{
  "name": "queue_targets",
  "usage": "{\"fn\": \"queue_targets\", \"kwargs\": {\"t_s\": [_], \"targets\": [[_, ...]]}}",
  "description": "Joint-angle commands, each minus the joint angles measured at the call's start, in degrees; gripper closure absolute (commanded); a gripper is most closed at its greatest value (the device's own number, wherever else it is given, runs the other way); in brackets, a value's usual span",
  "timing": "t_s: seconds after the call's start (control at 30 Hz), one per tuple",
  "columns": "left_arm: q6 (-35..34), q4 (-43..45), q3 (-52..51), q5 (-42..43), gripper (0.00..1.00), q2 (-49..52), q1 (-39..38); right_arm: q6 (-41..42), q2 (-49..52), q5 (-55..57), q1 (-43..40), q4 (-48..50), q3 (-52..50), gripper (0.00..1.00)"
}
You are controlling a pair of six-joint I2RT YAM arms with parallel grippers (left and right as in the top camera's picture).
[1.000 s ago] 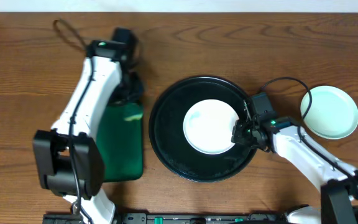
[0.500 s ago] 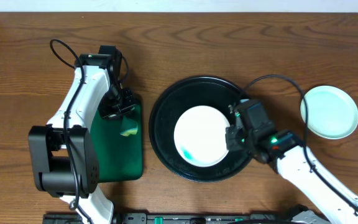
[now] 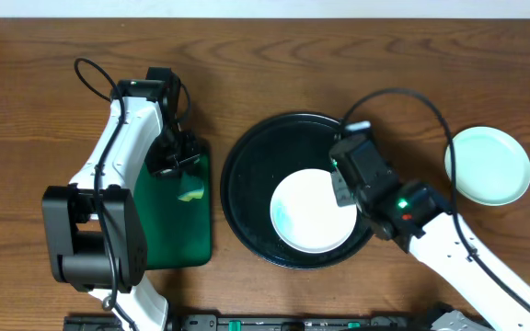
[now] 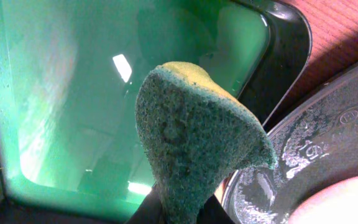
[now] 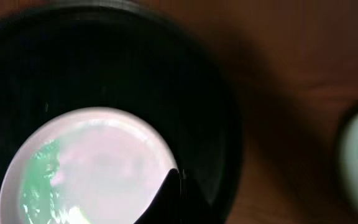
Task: Clean dirty plates on tray and stack at the side
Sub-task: 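Regrip the white plate rim with the right gripper and tilt it up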
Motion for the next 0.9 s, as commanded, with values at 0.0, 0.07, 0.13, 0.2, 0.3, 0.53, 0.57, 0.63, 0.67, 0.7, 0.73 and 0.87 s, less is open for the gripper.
{"fn": "queue_targets", "kwargs": {"t_s": [0.0,0.07,0.13,0.2,0.3,0.53,0.57,0.63,0.67,0.7,0.73,0.87], "targets": [[1.01,-0.31,0.09,0.57,0.93,-0.52,-0.02,-4.26,-0.55,4.94,0.33,-0.98,2.60,0.99],[1.09,-0.31,0.09,0.55,0.93,-0.52,-0.02,-2.69,-0.50,0.61,0.24,-1.51,2.60,0.94],[1.44,-0.33,0.09,0.55,0.93,-0.52,-0.02,5.92,0.44,-3.98,-0.59,-3.82,2.45,0.20],[1.46,-0.35,0.09,0.55,0.93,-0.52,-0.02,17.66,1.97,-6.67,-1.79,-6.97,2.12,0.01],[1.46,-0.15,0.09,0.55,0.93,-0.52,-0.02,29.97,4.68,-9.97,-3.06,-10.47,0.98,0.01],[1.88,-0.13,0.09,0.55,0.93,-0.52,-0.02,33.99,11.98,-16.68,-3.15,-7.67,-3.52,0.20],[1.88,-0.13,0.09,0.55,0.93,-0.52,-0.02,34.05,12.70,-16.85,-3.15,-6.67,-4.22,0.21],[1.88,-0.13,0.09,0.55,0.93,-0.52,-0.02,34.51,13.68,-17.31,-3.15,-5.18,-5.40,0.20],[2.08,-0.13,0.09,0.55,0.93,-0.52,-0.02,35.32,14.32,-17.44,-3.17,-4.00,-6.69,0.20],[2.08,-0.13,0.09,0.55,0.93,-0.52,-0.02,36.35,14.62,-17.44,-3.17,-3.54,-7.50,0.20],[2.08,-0.13,0.09,0.55,0.93,-0.52,-0.02,36.74,14.78,-17.44,-3.17,-3.04,-8.13,0.20],[2.19,-0.11,0.09,0.52,0.93,-0.52,-0.02,36.72,14.84,-17.53,-3.17,0.61,-10.97,0.26]]}}
